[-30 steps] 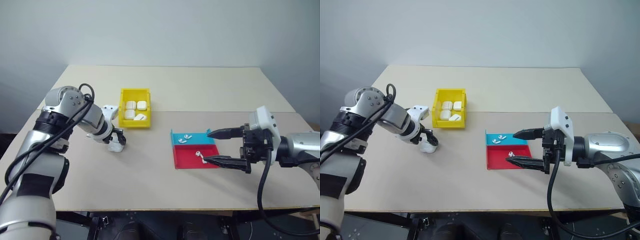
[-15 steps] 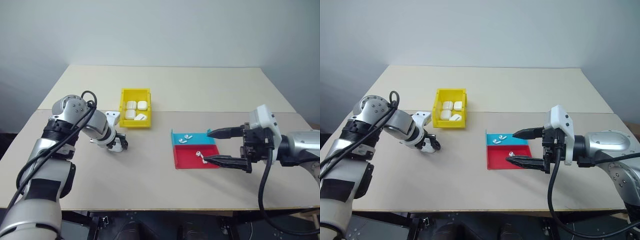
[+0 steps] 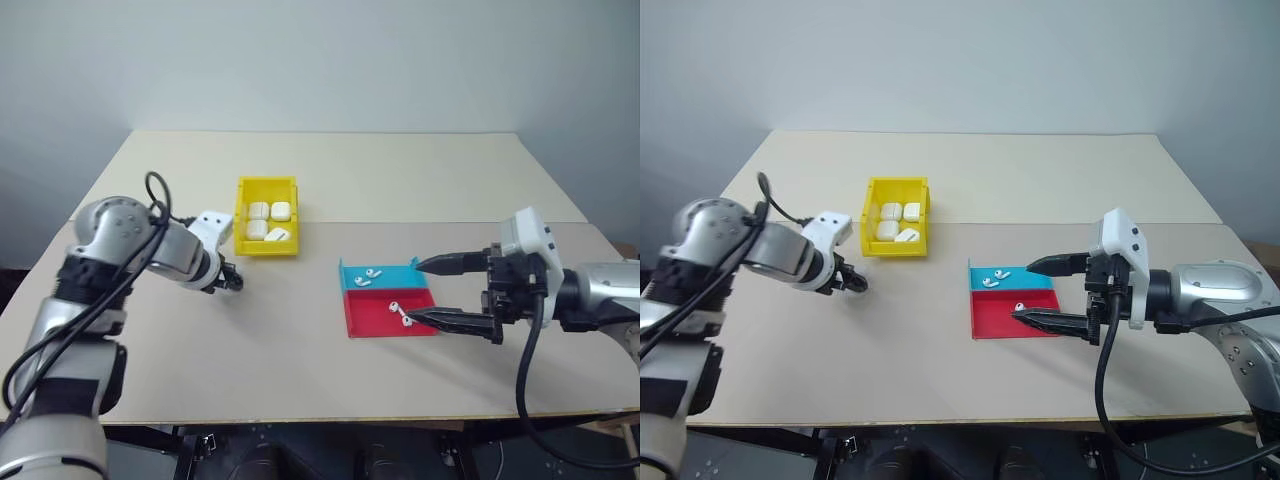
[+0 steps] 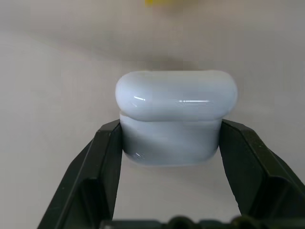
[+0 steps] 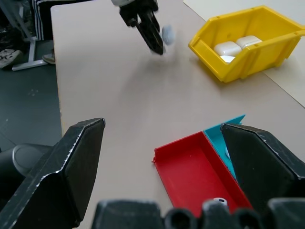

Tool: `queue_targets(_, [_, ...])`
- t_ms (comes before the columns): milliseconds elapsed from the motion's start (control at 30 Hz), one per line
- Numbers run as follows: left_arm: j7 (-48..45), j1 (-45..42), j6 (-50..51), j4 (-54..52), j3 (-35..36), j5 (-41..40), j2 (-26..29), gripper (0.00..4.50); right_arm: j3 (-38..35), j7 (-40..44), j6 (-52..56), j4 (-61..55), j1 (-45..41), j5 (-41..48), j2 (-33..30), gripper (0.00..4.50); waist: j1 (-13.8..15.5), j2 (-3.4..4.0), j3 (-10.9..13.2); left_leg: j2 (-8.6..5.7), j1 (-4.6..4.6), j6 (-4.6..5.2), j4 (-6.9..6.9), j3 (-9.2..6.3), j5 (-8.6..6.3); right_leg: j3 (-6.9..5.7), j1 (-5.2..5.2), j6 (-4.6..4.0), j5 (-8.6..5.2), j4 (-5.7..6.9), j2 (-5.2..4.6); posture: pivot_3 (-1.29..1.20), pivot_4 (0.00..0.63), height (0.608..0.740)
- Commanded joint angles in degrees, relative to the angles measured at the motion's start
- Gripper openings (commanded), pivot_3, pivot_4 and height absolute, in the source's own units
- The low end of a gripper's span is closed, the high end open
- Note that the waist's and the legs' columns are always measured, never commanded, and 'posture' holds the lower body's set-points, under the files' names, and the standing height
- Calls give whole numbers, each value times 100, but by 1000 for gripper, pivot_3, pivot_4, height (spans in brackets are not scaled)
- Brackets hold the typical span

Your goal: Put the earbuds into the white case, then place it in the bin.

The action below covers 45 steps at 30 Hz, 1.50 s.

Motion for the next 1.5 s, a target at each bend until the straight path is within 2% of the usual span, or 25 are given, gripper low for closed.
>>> queue_targets(33, [-943,779,-1638,-1838,714,950,92,2776,-93,-126,-250,-49,-47,-72,180,4500,23,1,-1,0,3,-1,0,6,1,1,0,0,0,0,0,0,150,740])
queue_targets(133, [-2238,1725,-3670,-2509,962,1954,-453,2776,1,-244,-355,-79,-88,-169,407,4500,78,6,-4,-1,23,-6,-4,24,4,-5,19,-2,1,-1,1,0,150,740])
queue_targets(267, [-4489,1831,-4470,-1967,1083,1409,-1282,2776,64,-369,-523,-157,-94,-321,650,4500,186,5,-3,-3,29,5,0,20,-3,-19,36,-5,2,-4,2,0,150,740])
queue_targets(400, [-6009,1755,-5286,-1561,892,1783,-1704,2776,159,-412,-643,-174,-120,-446,780,4500,180,5,-3,-4,24,27,2,21,-16,-17,37,-3,2,-11,2,0,150,740])
queue_targets(433, [-6661,1746,-5703,-1394,836,1915,-1840,2776,209,-453,-697,-189,-132,-498,833,4500,172,5,-4,-4,23,26,2,22,-15,-17,36,-3,2,-12,1,0,150,740])
queue_targets(533, [-7838,1699,-6105,-1047,746,2036,-1951,2776,295,-534,-780,-190,-179,-612,945,4500,166,6,-4,-3,24,26,6,25,-15,-19,36,-3,2,-9,3,0,150,740])
queue_targets(667, [-9328,1650,-6475,-655,614,2221,-1816,2776,294,-597,-822,-179,-202,-679,1004,4500,164,6,-4,0,25,46,7,22,-26,-19,36,-2,2,-7,5,0,150,740])
queue_targets(867, [-9978,1704,-6422,-590,566,2386,-1675,2776,237,-570,-758,-224,-107,-778,838,4500,148,6,-4,0,21,52,8,20,-30,-20,36,-1,1,-10,5,0,150,740])
queue_targets(967, [-9943,1768,-6414,-613,543,2564,-1660,2776,410,-773,-290,-280,-195,-984,435,4500,145,6,-4,0,21,55,10,19,-32,-20,36,0,1,-9,4,0,150,740])
queue_targets(1100, [-9881,1927,-6293,-745,593,2558,-1624,2776,1182,-897,848,-244,-952,-1234,-295,4500,64,9,-5,4,21,58,13,17,-34,-18,33,0,1,-4,6,0,150,740])
queue_targets(1200, [-9877,2043,-6289,-849,558,2572,-1626,2776,1946,-580,1142,-180,-1490,-1568,-673,4500,9,9,-5,11,14,58,8,13,-34,-15,19,-2,0,-4,15,0,150,740])
queue_targets(1367, [-9803,2137,-6297,-977,524,2583,-1683,2776,3210,-246,1109,59,-1989,-2499,-843,4500,-3,10,-5,14,-4,58,13,18,-34,-9,2,-2,0,-5,18,0,150,740])
queue_targets(1500, [-9589,2222,-6341,-1091,490,2640,-1793,2776,3780,-188,1141,375,-2206,-3001,-620,4500,14,10,-6,14,-7,59,24,18,-34,-11,3,-2,0,-4,17,0,150,740])
